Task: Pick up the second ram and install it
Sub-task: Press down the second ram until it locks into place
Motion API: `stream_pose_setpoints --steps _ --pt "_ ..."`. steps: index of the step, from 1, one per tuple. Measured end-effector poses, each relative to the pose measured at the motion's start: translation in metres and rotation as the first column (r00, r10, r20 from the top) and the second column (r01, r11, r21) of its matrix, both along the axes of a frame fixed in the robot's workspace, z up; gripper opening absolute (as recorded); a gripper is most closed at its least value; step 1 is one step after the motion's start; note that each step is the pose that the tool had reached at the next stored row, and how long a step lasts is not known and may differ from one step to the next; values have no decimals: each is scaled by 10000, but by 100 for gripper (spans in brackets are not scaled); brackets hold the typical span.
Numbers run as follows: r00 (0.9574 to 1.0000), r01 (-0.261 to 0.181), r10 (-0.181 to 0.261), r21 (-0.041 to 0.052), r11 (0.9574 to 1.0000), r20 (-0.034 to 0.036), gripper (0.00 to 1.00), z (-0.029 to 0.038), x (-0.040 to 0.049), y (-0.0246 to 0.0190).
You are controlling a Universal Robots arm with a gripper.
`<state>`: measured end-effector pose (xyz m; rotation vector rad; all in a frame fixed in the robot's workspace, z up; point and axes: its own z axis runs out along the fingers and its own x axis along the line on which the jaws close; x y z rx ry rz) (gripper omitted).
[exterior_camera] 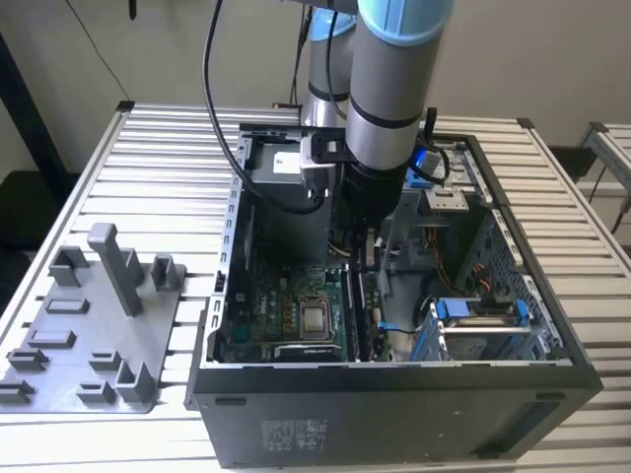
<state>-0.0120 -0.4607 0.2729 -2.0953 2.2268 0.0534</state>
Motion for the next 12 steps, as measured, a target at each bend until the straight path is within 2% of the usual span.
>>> stream_pose_setpoints --steps 1,2,12 --pt "10000 -1 1 -5 10000 -2 11 34 0 0" --pt "10000 -1 1 -3 10000 -1 11 42 0 0" --pt "10000 0 0 -1 10000 -1 11 61 0 0"
